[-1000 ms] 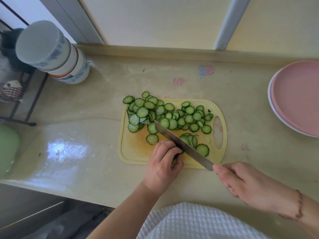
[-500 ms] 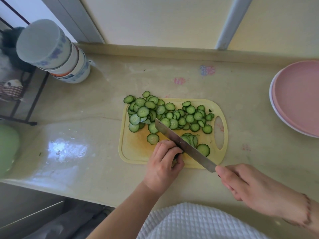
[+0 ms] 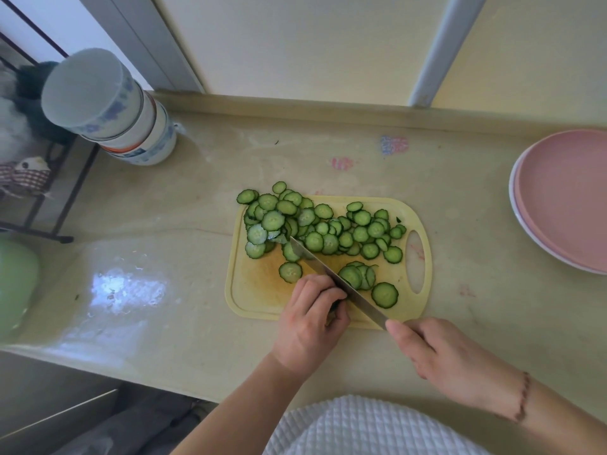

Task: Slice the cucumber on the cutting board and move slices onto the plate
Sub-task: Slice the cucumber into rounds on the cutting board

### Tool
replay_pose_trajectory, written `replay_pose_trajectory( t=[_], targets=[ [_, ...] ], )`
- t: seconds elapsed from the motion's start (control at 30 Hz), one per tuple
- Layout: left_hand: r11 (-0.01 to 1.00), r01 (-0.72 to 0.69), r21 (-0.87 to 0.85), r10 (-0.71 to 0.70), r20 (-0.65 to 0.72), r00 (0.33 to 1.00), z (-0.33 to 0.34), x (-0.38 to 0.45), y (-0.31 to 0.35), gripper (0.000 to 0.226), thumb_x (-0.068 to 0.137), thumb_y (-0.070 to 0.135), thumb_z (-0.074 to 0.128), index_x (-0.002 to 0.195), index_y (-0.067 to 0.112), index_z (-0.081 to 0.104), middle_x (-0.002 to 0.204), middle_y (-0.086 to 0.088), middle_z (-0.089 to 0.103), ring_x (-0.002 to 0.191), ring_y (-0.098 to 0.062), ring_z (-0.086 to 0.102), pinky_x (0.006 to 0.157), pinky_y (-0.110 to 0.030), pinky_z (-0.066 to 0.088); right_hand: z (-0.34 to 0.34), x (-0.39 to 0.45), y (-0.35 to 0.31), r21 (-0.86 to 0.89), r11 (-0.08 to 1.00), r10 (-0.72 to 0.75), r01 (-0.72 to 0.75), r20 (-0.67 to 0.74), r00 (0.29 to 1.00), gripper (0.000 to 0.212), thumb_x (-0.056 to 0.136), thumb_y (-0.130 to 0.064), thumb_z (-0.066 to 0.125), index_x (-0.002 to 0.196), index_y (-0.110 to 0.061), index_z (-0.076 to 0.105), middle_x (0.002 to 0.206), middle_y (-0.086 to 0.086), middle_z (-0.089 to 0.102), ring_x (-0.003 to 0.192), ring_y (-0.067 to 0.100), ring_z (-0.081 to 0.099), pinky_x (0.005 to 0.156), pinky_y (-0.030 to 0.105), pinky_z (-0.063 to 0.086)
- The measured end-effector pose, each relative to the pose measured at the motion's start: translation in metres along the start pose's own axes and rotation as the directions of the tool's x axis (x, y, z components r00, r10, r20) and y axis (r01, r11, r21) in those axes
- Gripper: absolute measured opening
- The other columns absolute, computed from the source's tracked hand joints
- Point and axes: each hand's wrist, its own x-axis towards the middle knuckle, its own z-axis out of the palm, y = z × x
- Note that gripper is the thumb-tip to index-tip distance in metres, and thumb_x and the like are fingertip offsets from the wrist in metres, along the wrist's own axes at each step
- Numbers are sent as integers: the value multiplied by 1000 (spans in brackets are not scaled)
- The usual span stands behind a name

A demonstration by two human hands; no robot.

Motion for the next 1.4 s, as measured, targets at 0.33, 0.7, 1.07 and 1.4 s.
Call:
replay_pose_trajectory(
  t=[0.33, 0.7, 1.07, 1.4],
  targets=[
    [1000, -8, -1, 8, -3, 1000, 0, -1, -1, 5, 84, -5, 72, 84, -1, 70, 97, -8, 61, 91, -25, 60, 87, -26, 51, -18, -21, -7, 124, 992, -20, 14, 52, 998, 63, 85, -67, 32, 65, -7, 33, 52, -5, 29, 48, 11, 27, 49, 26, 26],
    [1000, 3, -2, -3, -1, 1000, -1, -1, 0, 9, 81, -8, 75, 82, -1, 70, 92, -11, 63, 87, -26, 61, 85, -28, 51, -19, -20, -6, 135, 991, 12, -22, 74, 997, 67, 84, -74, 29, 65, -10, 36, 52, -5, 32, 49, 13, 30, 48, 25, 29],
    [1000, -4, -10, 4, -16, 1000, 0, -1, -2, 4, 84, -4, 72, 84, -1, 70, 98, -6, 60, 91, -25, 60, 89, -26, 50, 5, 2, -1, -26, 1000, 14, -14, 4, 1000, 61, 86, -71, 23, 63, -18, 40, 54, -3, 39, 48, 8, 34, 52, 28, 36],
    [1000, -8, -11, 7, -11, 1000, 0, 1, 0, 6, 84, -4, 73, 84, 0, 69, 99, -5, 58, 89, -24, 59, 86, -26, 50, -12, -14, -1, 90, 996, -19, 17, 23, 1000, 73, 84, -75, 26, 67, -5, 35, 53, -5, 30, 48, 9, 28, 49, 24, 27]
  ],
)
